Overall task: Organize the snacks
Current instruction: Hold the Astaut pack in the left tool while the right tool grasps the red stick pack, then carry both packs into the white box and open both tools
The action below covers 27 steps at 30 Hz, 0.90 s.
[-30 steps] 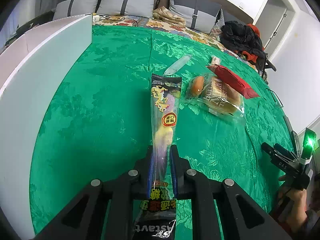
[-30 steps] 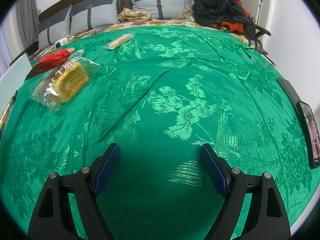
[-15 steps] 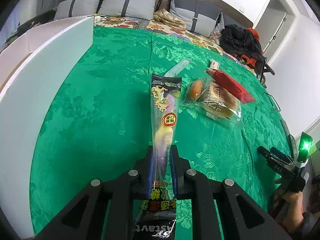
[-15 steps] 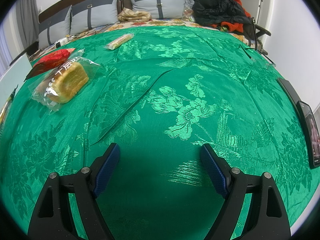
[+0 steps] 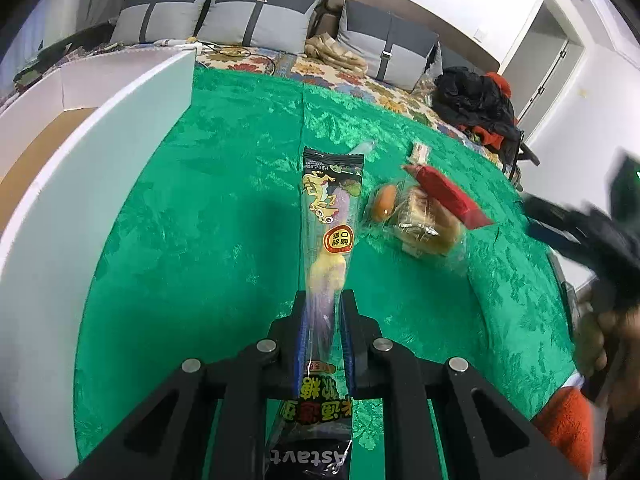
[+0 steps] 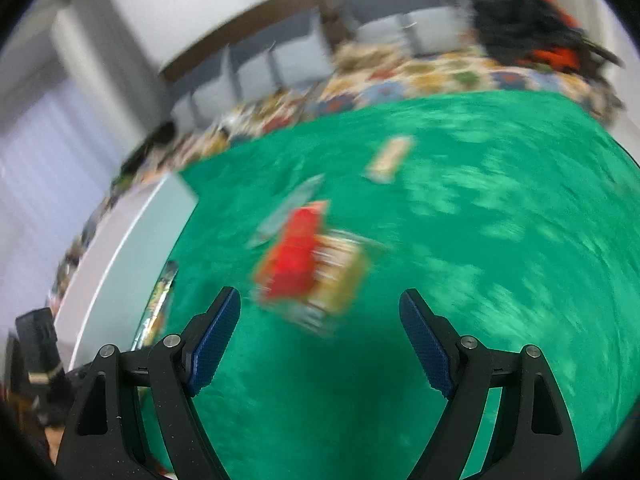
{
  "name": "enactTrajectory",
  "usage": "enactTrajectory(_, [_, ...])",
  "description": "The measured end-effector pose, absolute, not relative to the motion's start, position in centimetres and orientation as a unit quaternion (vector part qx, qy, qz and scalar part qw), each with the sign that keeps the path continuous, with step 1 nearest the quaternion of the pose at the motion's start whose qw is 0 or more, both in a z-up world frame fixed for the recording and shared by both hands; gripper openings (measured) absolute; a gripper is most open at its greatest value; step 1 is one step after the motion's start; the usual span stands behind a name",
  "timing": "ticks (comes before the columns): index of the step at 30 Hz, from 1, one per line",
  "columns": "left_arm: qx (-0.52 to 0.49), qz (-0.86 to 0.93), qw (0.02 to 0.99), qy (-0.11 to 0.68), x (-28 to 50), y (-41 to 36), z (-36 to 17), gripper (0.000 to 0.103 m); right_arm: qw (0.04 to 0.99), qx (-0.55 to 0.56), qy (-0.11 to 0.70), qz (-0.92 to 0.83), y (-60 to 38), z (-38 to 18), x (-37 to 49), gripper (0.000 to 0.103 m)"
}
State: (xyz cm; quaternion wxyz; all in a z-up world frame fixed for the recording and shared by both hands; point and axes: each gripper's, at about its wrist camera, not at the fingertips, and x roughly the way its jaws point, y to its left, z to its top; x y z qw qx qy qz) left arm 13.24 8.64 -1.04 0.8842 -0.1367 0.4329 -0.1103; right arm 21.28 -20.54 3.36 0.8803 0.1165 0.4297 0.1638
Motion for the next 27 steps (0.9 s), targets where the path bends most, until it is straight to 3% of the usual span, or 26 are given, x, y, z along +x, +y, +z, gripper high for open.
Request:
enactTrajectory(6, [-0.153, -0.107, 0.889, 0.417, 12.5, 10.1, 1.0, 0.014, 0.843, 0.001, 0.518, 0.146, -12.6, 1.2, 28.0, 0.081])
enactTrajectory(7, [-0.153, -0.107, 0.890, 0.415, 12.2, 10.3, 1.3, 0.014, 0.836, -0.007, 0.531, 0.138, -12.1, 0.5, 28.4, 0.076])
enactTrajectory(10, [-0.149, -0.106, 0.894, 0.409, 11.7, 10.9, 2.1, 0.014, 0.817, -0.007, 0.562, 0.128, -12.0, -1.0, 28.8, 0.029])
enactTrajectory(16, [-0.163, -0.101, 0.893, 0.408, 11.3, 11.7, 2.2, 0.014, 0.821, 0.007, 0.554, 0.136, -12.9, -0.1, 27.6, 0.022])
enactTrajectory(27, [-0.212, -0.126, 0.897, 0.367, 9.9, 13.5, 6.0, 0.014, 0.848, 0.109, 0.491, 0.169, -15.6, 6.5, 26.5, 0.021])
